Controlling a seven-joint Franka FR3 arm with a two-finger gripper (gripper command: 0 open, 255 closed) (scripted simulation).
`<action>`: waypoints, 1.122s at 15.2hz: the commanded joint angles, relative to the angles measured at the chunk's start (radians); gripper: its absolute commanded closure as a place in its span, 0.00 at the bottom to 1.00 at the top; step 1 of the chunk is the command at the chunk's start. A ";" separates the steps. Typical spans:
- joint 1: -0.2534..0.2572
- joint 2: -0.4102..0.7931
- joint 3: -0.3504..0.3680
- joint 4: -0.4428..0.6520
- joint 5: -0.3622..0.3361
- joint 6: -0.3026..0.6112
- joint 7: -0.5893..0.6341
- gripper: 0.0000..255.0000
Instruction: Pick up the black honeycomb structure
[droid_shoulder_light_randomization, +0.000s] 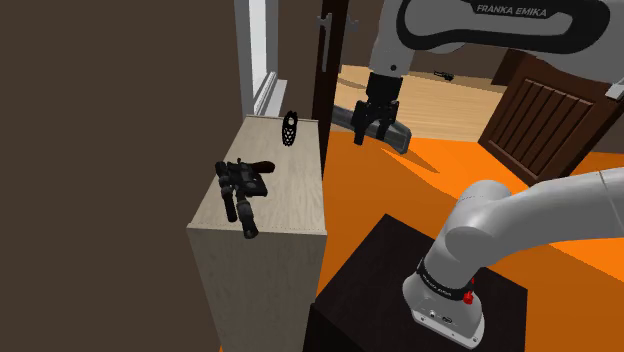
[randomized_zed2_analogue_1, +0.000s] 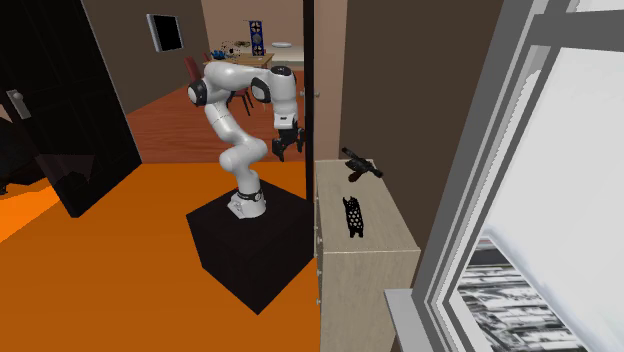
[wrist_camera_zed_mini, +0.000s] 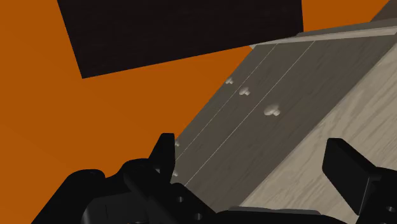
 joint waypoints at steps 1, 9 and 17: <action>0.000 0.000 0.000 0.000 0.000 0.000 0.000 0.00; -0.024 0.371 0.017 0.265 0.041 0.057 0.138 0.00; -0.048 0.727 0.003 0.604 0.072 0.025 0.265 0.00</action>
